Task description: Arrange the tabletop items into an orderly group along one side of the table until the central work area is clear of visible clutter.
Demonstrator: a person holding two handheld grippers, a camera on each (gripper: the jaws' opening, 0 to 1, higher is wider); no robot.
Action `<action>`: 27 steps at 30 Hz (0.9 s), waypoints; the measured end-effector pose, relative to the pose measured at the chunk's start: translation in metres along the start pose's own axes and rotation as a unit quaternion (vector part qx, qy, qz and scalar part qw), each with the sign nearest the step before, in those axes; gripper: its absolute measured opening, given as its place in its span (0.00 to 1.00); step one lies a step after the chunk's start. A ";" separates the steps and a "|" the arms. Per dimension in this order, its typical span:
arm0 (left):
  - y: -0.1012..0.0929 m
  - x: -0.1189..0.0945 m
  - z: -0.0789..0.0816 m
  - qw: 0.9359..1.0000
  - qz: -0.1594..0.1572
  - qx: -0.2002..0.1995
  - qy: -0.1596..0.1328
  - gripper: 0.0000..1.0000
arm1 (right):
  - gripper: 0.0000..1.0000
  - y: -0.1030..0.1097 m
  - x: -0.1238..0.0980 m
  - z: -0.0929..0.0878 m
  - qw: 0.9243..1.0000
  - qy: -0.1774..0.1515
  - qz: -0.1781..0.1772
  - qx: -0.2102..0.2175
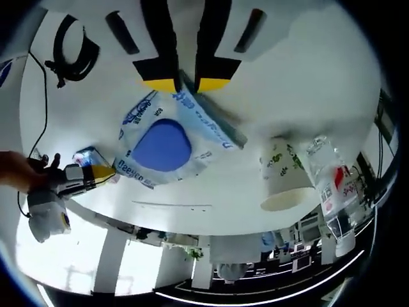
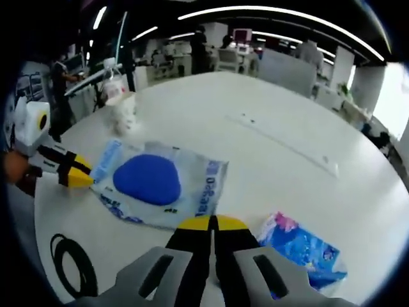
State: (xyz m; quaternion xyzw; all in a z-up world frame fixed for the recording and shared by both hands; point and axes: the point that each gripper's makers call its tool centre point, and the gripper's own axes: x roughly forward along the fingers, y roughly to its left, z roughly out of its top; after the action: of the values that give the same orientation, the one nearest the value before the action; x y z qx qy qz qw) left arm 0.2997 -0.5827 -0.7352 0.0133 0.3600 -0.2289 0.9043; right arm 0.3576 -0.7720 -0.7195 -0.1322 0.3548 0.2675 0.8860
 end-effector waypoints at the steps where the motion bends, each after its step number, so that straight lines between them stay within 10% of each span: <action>1: 0.001 0.000 0.000 1.000 0.002 0.002 0.000 0.08 | 0.00 0.002 -0.001 -0.001 1.000 0.002 0.001 -0.008; 27: 0.023 -0.012 -0.005 0.999 0.013 0.029 0.004 0.07 | 0.00 0.035 -0.020 -0.027 1.000 0.009 0.018 0.024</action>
State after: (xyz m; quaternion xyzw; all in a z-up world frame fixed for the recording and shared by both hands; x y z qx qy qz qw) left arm 0.2984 -0.5564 -0.7345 0.0455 0.3562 -0.2274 0.9051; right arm 0.3103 -0.7618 -0.7259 -0.1070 0.3710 0.2733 0.8810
